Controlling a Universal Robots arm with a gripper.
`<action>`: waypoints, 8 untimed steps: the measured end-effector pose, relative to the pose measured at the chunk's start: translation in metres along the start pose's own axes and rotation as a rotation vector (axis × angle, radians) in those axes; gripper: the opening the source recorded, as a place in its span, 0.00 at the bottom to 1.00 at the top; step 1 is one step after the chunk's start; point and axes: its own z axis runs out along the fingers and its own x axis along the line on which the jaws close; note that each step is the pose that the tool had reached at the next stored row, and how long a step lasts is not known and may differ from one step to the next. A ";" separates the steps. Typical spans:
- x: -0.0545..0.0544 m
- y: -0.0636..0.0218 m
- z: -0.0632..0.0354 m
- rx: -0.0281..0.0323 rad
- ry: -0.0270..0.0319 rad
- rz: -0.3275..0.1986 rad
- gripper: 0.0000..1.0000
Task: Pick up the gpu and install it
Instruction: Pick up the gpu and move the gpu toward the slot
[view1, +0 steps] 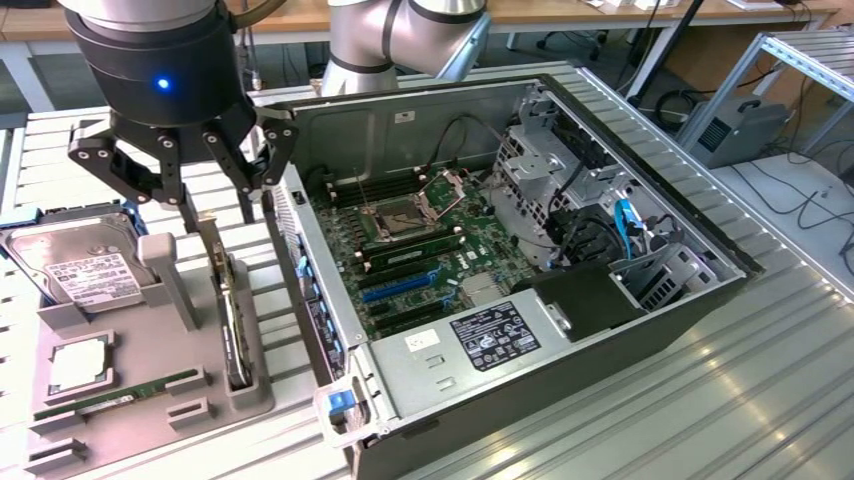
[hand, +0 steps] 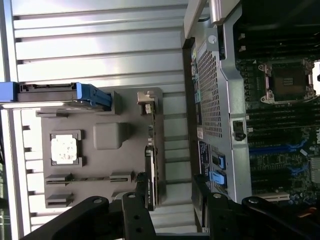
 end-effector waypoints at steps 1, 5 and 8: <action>0.000 0.0002 0.0006 -0.0012 0.0001 0.000 0.48; 0.001 0.0006 0.0018 -0.0032 0.0003 0.000 0.48; 0.001 0.0010 0.0026 -0.0042 0.0002 0.000 0.48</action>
